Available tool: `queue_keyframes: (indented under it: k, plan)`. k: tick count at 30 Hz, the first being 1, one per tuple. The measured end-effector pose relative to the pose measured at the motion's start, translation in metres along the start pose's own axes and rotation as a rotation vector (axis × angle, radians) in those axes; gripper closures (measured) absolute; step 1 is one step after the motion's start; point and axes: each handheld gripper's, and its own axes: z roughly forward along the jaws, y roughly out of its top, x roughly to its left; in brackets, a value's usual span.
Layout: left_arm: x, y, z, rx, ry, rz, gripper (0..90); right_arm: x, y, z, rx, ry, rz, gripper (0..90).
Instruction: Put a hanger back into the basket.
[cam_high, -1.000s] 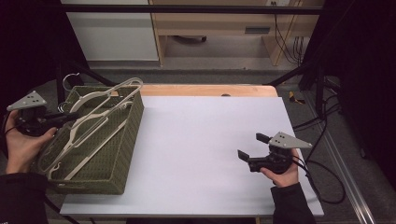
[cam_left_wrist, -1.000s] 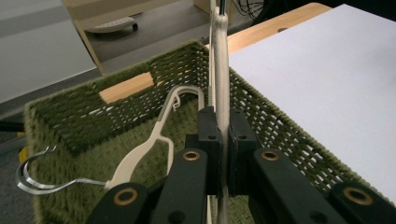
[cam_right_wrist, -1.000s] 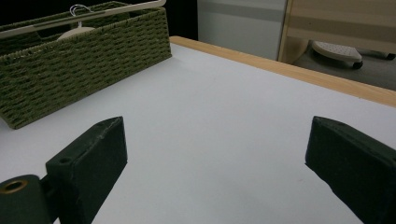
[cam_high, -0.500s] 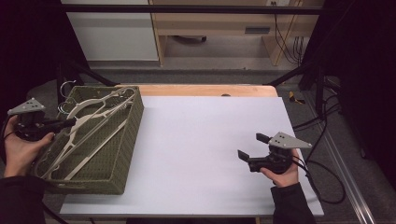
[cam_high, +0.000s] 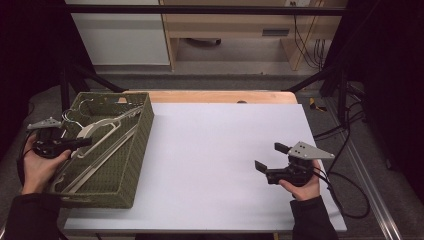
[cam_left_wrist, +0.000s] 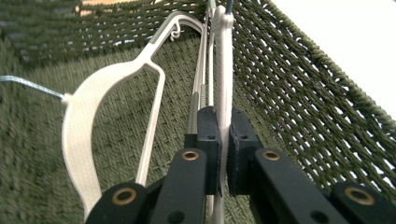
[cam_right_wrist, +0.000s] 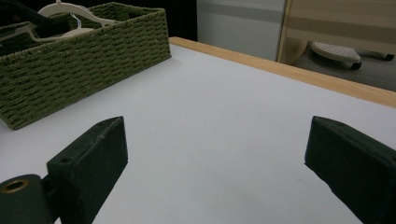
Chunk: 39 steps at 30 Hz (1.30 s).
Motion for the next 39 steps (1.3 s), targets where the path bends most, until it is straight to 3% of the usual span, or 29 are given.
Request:
queue_keyframes:
  k: [2, 4, 11, 16, 19, 23, 27, 39]
  plan:
    - [0.001, -0.003, 0.004, 0.037, 0.045, 0.0, 84.7, 0.0, 0.0, 0.0, 0.0, 0.0, -0.001, 6.4]
    - [0.003, -0.005, 0.005, 0.033, 0.064, -0.012, 84.4, 0.0, 0.0, 0.0, 0.0, -0.001, 0.0, 6.4]
    - [0.011, -0.007, 0.011, 0.047, 0.203, -0.043, 81.3, -0.001, -0.001, 0.001, 0.004, 0.002, -0.009, 6.3]
    - [0.01, -0.009, 0.012, 0.059, 0.27, -0.03, 63.5, 0.0, -0.001, 0.002, 0.006, -0.001, -0.003, 6.2]
    - [0.009, -0.011, 0.008, 0.032, 0.296, -0.039, 50.8, 0.0, -0.001, 0.002, 0.006, -0.002, -0.002, 6.2]
    - [0.005, -0.011, 0.001, -0.015, 0.271, -0.045, 44.1, 0.0, -0.001, 0.002, 0.005, -0.002, 0.001, 6.2]
    - [-0.01, -0.008, -0.005, -0.08, 0.249, -0.024, 37.7, 0.0, -0.001, 0.002, 0.004, -0.001, 0.001, 6.2]
    - [-0.091, 0.004, -0.018, -0.261, 0.079, 0.124, 18.0, -0.001, 0.001, -0.004, -0.019, -0.008, -0.005, 5.1]
